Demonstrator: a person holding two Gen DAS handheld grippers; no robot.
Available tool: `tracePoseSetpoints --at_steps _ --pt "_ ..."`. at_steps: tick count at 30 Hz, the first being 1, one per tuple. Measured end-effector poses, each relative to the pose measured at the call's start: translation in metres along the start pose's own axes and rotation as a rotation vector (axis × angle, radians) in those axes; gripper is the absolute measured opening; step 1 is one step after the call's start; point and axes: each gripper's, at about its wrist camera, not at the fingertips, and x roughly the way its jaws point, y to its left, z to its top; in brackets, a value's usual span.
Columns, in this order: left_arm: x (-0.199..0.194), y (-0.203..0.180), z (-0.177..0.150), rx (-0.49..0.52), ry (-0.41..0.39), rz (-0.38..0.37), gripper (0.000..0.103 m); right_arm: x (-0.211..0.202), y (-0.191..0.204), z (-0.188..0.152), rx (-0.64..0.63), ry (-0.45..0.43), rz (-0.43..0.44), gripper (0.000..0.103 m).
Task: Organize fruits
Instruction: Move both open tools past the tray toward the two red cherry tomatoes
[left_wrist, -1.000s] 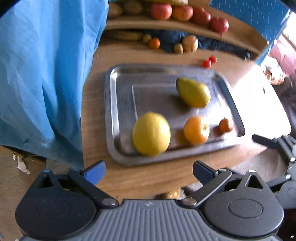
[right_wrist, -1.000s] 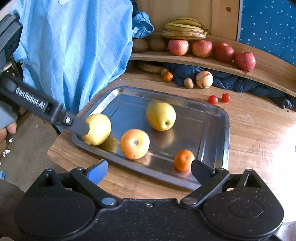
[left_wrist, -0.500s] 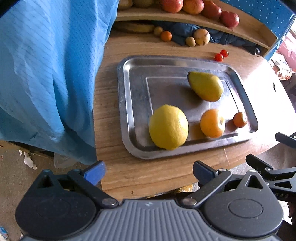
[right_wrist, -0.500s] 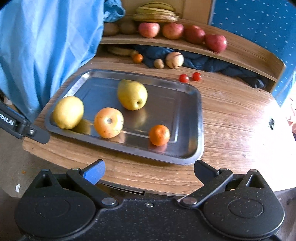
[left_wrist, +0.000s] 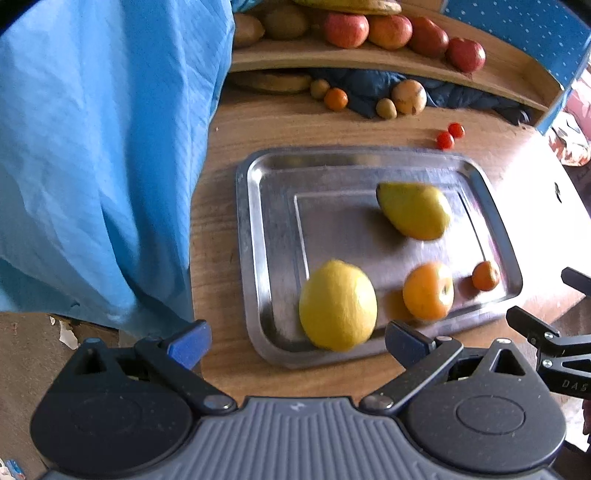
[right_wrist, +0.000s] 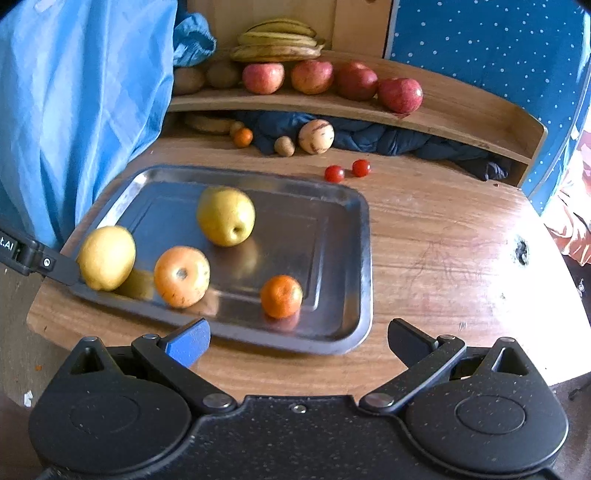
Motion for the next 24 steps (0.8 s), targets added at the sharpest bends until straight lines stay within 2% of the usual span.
tracePoseSetpoints --at_steps 15,24 --pt "0.022 -0.041 0.072 -0.043 -0.01 0.057 0.102 0.052 -0.053 0.051 0.007 -0.025 0.097 0.102" --pt "0.042 -0.068 0.115 -0.067 -0.013 0.061 0.102 0.077 -0.08 0.071 -0.003 -0.039 0.116 0.102"
